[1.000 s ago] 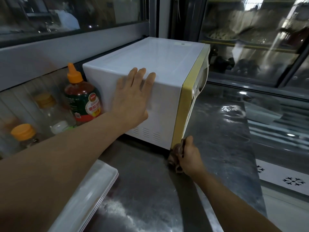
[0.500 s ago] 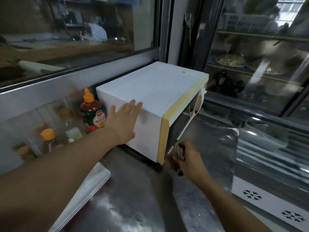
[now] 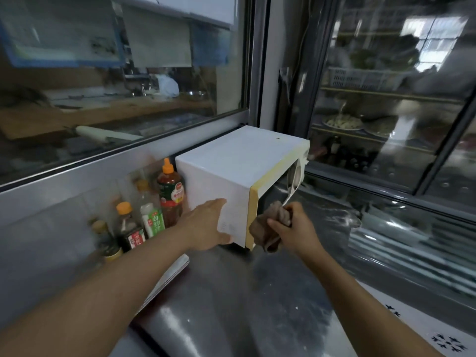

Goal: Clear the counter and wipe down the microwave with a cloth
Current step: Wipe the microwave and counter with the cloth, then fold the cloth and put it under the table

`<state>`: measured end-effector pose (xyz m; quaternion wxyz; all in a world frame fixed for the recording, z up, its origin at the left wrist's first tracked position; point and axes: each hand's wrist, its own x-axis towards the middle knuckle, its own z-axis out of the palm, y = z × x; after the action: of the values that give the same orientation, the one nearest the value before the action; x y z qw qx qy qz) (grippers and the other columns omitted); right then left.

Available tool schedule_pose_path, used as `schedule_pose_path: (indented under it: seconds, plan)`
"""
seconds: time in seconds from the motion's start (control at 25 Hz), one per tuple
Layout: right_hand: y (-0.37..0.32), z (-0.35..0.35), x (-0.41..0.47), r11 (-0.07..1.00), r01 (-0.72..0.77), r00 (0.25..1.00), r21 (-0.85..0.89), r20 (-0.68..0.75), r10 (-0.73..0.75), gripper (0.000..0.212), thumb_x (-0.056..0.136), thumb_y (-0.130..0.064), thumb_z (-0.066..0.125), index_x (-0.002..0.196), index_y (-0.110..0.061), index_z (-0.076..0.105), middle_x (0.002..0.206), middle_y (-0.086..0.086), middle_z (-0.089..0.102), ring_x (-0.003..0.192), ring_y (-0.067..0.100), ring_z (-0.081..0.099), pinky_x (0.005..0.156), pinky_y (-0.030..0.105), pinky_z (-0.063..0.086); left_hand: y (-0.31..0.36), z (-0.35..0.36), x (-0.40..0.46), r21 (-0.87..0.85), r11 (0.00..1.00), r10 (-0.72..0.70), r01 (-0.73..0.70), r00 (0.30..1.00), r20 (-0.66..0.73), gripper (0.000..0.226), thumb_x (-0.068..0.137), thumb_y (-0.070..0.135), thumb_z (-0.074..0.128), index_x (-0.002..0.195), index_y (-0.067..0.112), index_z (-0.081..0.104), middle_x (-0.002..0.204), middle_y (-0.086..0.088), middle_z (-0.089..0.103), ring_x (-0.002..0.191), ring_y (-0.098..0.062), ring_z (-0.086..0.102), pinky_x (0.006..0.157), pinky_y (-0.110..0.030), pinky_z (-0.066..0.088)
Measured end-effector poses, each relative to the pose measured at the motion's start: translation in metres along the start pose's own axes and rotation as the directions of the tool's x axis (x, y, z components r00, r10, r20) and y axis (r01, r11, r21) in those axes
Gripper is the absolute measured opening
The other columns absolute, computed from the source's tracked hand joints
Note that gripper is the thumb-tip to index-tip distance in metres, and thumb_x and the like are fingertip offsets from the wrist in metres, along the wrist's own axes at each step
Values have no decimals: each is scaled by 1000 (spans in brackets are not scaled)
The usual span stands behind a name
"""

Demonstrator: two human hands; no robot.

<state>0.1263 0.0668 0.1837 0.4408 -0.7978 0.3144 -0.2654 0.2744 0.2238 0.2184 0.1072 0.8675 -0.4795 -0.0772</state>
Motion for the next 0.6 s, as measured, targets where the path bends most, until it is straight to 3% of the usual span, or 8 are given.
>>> schedule_pose_path:
  seconds: [0.12,0.2,0.28,0.32,0.4,0.52,0.6]
  plan:
    - [-27,-12,-42,996,3,1000,93,14,-4,26,87,-15,63,105,-12,44,88,-4,54,77,8,56,53,17,44,19,2,-44,-361,932,-7,5,1000,-3,79,78,42,71,143,21,31,142,0,45,129,-18,44,105,-32,38]
    - [-44,-19,-74,990,4,1000,138,27,-8,24,86,-10,60,104,-12,44,88,-3,53,74,7,55,49,15,42,33,2,-75,-643,766,-8,22,1000,23,65,80,32,72,136,18,43,131,-2,54,119,-17,53,100,-29,43]
    - [-55,-24,-102,984,14,999,178,32,-20,22,85,-7,58,103,-12,45,91,0,54,76,8,56,51,13,44,48,3,-99,-819,574,11,19,999,32,40,84,23,69,121,16,57,114,-5,65,104,-13,63,90,-21,47]
    - [-60,-28,-118,979,16,999,203,28,-22,22,85,-6,57,103,-11,45,95,3,55,80,11,57,56,16,47,56,3,-112,-857,516,17,12,1000,25,26,84,20,68,109,17,63,103,-5,68,92,-9,66,79,-15,49]
    - [-62,-36,-146,971,9,1000,240,15,-13,23,84,-5,57,103,-12,45,102,9,56,90,20,58,72,32,50,72,4,-135,-850,526,7,29,999,39,9,83,19,70,90,20,65,86,-3,68,71,-5,66,57,-10,47]
    - [-59,-55,-183,956,-28,999,293,23,22,25,86,-6,59,105,-12,44,102,12,57,94,27,59,78,44,51,95,6,-158,-792,608,15,54,997,79,10,80,16,71,75,20,63,77,-3,64,72,-15,59,60,-22,43]
    - [-54,-69,-200,942,-48,998,333,52,33,30,86,-8,62,108,-7,42,106,15,57,96,29,62,81,47,55,109,1,-164,-831,557,-5,-2,1000,-6,18,80,7,66,67,19,61,70,-4,61,72,-20,54,66,-27,41]
